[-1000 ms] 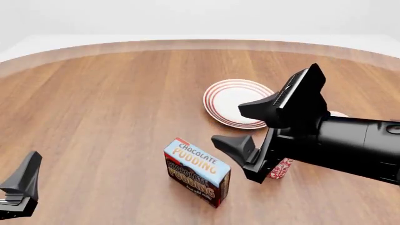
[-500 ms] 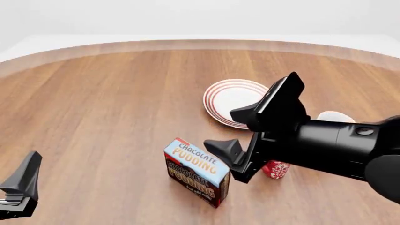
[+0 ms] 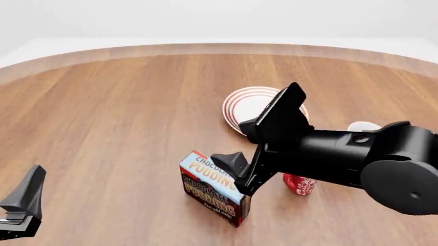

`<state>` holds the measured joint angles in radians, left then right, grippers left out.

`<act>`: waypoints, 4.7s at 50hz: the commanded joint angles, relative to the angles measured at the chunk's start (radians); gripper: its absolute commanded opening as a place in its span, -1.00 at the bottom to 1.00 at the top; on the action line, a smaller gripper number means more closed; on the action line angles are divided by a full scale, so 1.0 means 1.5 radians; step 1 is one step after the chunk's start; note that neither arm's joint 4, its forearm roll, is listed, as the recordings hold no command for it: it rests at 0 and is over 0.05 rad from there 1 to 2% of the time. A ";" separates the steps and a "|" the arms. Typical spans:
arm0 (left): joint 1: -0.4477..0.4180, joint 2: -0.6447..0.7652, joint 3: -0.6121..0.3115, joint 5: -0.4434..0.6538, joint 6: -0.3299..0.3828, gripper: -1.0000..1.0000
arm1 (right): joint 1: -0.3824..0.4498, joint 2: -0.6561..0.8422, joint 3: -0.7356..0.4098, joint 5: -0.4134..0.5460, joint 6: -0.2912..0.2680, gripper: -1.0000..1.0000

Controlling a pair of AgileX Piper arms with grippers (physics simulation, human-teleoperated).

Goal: Put the chocolate pudding to the right of the plate.

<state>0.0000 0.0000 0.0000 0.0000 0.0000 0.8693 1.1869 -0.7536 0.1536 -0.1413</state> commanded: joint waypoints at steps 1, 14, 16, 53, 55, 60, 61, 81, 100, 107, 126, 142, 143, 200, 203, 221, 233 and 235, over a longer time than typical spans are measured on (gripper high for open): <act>0.000 0.000 0.000 0.000 0.000 1.00 | -0.006 0.031 -0.001 -0.020 -0.003 1.00; 0.000 0.000 0.000 0.000 0.000 1.00 | 0.001 0.077 -0.005 -0.047 0.003 1.00; 0.000 0.000 0.000 0.000 0.000 1.00 | 0.000 0.085 -0.008 -0.051 0.004 1.00; 0.000 0.000 0.000 0.000 0.000 1.00 | 0.018 0.131 0.022 -0.102 0.023 1.00; 0.000 0.000 0.000 0.000 0.000 1.00 | 0.016 0.135 0.022 -0.105 0.023 1.00; 0.000 0.000 0.000 0.000 0.000 1.00 | 0.018 0.142 0.027 -0.113 0.028 1.00; 0.000 0.000 0.000 0.000 0.000 1.00 | 0.019 0.143 0.029 -0.114 0.028 1.00; 0.000 0.000 0.000 0.000 0.000 1.00 | 0.003 0.161 0.049 -0.139 0.029 1.00; 0.000 0.000 0.000 0.000 0.000 1.00 | -0.003 0.167 0.073 -0.156 0.023 1.00; 0.000 0.000 0.000 0.000 0.000 1.00 | 0.000 0.180 0.070 -0.164 0.023 1.00; 0.000 0.000 0.000 0.000 0.000 1.00 | -0.009 0.209 0.076 -0.191 0.023 1.00; 0.000 0.000 0.000 0.000 0.000 1.00 | -0.016 0.238 0.081 -0.216 0.027 1.00; 0.000 0.000 0.000 0.000 0.000 1.00 | -0.016 0.238 0.081 -0.216 0.027 1.00; 0.000 0.000 0.000 0.000 0.000 1.00 | -0.076 0.107 -0.191 -0.047 -0.071 -1.00; 0.000 0.000 0.000 0.000 0.000 1.00 | -0.092 0.132 -0.269 -0.007 -0.091 -1.00; 0.000 0.000 0.000 0.000 0.000 1.00 | -0.251 0.335 -0.692 0.209 -0.124 -1.00; 0.000 0.000 0.000 0.000 0.000 1.00 | -0.376 0.411 -0.812 0.275 -0.107 -1.00; 0.000 0.000 0.000 0.000 0.000 1.00 | -0.397 0.414 -0.807 0.272 -0.107 -1.00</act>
<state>0.0000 0.0000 0.0000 0.0000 0.0000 0.4161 1.7242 -1.8317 0.4909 -0.3197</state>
